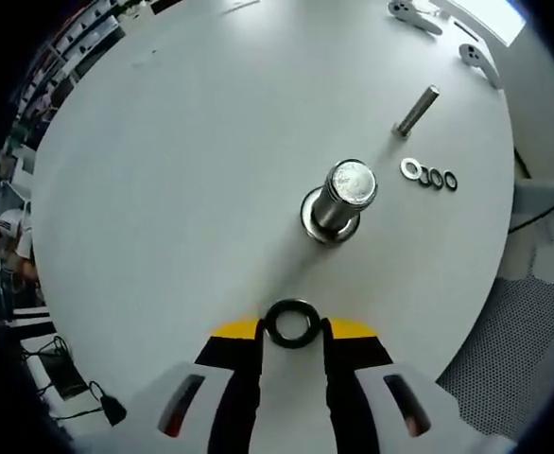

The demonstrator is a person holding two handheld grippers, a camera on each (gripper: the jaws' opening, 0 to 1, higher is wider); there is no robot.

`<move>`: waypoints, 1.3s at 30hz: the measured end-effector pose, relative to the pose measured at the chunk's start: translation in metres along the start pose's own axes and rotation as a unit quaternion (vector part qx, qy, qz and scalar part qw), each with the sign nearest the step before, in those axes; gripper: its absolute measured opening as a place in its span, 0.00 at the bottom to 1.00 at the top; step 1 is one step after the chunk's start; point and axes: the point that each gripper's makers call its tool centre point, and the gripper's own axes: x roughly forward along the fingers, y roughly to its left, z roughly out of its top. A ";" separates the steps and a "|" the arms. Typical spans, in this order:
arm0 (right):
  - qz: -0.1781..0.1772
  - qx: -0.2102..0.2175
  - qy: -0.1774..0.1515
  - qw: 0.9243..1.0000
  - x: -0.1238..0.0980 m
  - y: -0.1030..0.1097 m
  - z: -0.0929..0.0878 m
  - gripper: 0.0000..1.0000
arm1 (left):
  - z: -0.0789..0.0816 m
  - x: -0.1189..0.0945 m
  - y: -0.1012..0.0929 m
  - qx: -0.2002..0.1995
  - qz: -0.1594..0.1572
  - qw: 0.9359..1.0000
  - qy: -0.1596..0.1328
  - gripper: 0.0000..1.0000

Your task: Place the washer onto the threaded stud by aligning its center hole with the stud, sliding it down to the base, and recovering from edge contact or off-axis alignment until the washer reaches the visible bottom stop.

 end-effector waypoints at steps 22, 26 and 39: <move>-0.003 0.003 0.000 1.000 0.000 -0.001 0.000 0.29 | 0.001 -0.001 -0.002 0.025 0.002 1.000 0.000 0.19; -0.004 0.005 -0.001 1.000 -0.001 -0.001 0.000 0.29 | 0.000 -0.002 -0.005 0.040 -0.010 0.999 0.002 0.19; -0.005 0.008 -0.003 1.000 -0.001 -0.003 0.001 0.29 | 0.036 -0.049 -0.020 0.105 -0.035 0.993 -0.040 0.19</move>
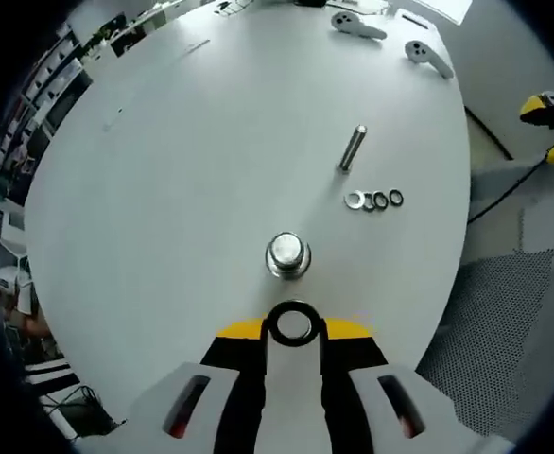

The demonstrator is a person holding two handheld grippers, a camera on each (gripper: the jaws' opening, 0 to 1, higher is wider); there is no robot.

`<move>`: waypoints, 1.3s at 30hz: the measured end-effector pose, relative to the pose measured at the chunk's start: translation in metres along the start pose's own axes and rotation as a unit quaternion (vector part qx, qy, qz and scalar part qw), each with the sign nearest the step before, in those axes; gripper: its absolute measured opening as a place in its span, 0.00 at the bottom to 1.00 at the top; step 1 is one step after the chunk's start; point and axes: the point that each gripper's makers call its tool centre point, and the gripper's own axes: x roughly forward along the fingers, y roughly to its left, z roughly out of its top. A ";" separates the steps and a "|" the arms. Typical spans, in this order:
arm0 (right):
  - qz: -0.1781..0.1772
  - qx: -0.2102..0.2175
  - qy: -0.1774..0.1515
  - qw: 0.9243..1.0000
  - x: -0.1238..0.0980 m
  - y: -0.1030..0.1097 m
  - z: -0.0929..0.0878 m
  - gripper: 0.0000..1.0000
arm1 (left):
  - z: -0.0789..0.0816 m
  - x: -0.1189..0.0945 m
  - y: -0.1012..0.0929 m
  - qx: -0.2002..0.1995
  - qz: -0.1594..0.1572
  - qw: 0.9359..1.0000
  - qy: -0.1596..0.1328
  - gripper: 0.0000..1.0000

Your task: Place the washer onto the threaded stud by aligning its center hole with the stud, sliding it down to the base, and recovering from edge contact or off-axis alignment until the washer reaches the visible bottom stop.

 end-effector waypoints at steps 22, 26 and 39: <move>-0.001 0.001 -0.002 1.000 0.000 -0.001 0.001 0.29 | 0.042 -0.008 0.004 0.072 0.014 0.997 0.006 0.19; -0.001 0.003 -0.004 1.000 -0.001 -0.001 0.001 0.29 | 0.040 -0.003 0.003 0.076 0.014 0.997 0.018 0.19; 0.000 0.002 -0.001 1.000 0.000 0.000 0.001 0.29 | 0.041 0.021 0.003 0.092 0.009 0.995 0.042 0.19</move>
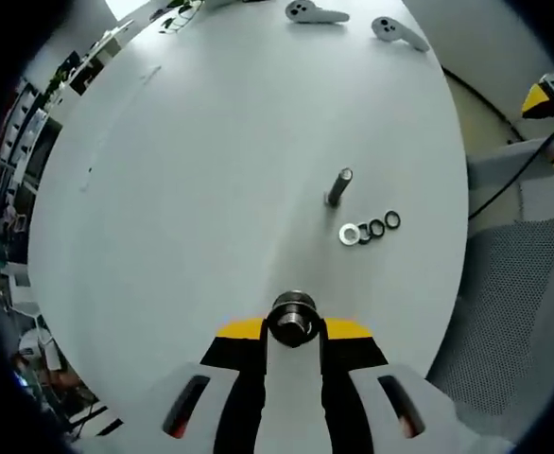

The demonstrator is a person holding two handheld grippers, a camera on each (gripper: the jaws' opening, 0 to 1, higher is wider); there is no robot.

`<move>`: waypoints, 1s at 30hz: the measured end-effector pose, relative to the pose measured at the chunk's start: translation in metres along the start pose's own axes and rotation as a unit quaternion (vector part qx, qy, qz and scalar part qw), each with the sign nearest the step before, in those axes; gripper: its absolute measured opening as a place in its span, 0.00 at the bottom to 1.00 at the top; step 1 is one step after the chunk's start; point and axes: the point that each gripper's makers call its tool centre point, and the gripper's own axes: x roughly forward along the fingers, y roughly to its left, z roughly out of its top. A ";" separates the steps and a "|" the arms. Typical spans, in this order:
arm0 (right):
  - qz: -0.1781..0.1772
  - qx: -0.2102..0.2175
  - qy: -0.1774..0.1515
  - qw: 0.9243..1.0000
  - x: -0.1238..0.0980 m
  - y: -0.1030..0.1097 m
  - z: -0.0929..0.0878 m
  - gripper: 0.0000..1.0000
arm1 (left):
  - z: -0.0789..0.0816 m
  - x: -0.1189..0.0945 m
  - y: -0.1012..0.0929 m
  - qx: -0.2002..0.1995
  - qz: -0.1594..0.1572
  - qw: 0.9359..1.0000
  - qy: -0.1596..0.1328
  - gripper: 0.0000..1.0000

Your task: Place the washer onto the threaded stud by aligning its center hole with the stud, sliding it down to the base, and recovering from edge contact or off-axis alignment until the washer reaches the visible bottom stop.

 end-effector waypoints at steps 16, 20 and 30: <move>-0.003 0.002 0.001 1.000 0.000 -0.002 -0.001 0.29 | -0.003 0.027 0.001 -0.023 -0.007 0.999 0.029 0.20; -0.002 0.001 0.000 1.000 0.000 -0.002 0.000 0.29 | -0.004 0.025 0.000 -0.025 -0.008 0.999 0.024 0.21; 0.006 -0.003 0.000 1.000 0.000 0.001 0.000 0.29 | 0.007 -0.001 0.009 -0.071 0.037 0.996 -0.047 0.29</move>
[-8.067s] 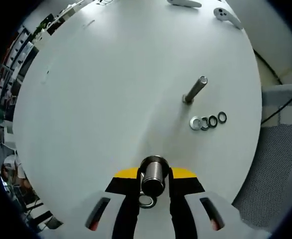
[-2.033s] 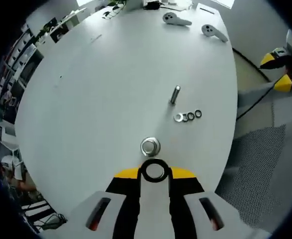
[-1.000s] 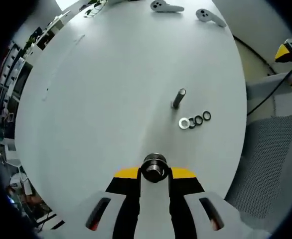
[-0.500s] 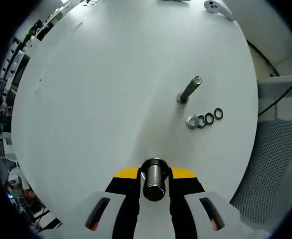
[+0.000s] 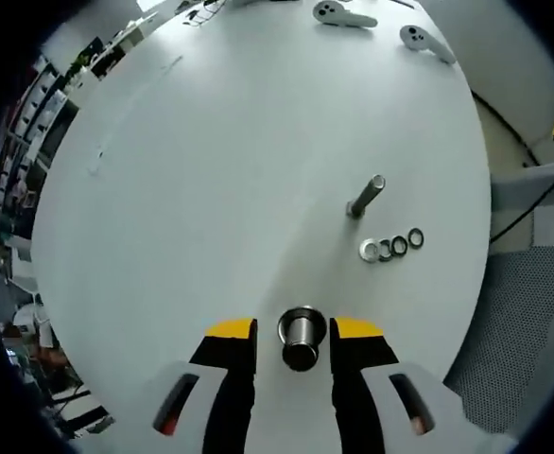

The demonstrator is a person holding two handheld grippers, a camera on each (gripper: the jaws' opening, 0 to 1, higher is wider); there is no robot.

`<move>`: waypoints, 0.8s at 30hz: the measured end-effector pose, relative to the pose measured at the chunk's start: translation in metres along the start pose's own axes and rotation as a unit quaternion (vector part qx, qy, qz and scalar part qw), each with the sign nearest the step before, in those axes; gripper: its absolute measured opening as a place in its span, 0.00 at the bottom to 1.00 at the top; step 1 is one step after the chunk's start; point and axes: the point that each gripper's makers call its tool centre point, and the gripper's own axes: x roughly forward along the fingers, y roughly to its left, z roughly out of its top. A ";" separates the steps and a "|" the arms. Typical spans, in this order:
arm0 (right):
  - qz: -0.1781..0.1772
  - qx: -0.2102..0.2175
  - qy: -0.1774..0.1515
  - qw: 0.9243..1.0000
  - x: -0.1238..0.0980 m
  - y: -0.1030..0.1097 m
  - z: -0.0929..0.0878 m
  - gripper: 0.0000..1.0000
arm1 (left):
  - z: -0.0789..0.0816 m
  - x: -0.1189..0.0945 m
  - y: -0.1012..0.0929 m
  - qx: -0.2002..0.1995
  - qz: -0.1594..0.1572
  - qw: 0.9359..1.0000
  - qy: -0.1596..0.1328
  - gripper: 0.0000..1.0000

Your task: Place the washer onto the threaded stud by aligning its center hole with the stud, sliding it down to the base, and recovering from edge contact or off-axis alignment until the washer reaches the visible bottom stop.

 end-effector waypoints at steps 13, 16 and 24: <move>0.005 -0.003 0.001 1.000 0.000 0.003 0.000 0.29 | -0.022 -0.050 -0.001 -0.093 0.039 0.989 -0.104 0.29; 0.009 -0.006 0.004 1.000 0.000 0.004 -0.001 0.29 | -0.025 -0.060 -0.004 -0.102 0.045 0.986 -0.124 0.29; 0.009 -0.003 0.002 1.000 0.000 0.004 -0.001 0.29 | -0.035 -0.093 -0.027 -0.137 0.047 0.970 -0.195 0.30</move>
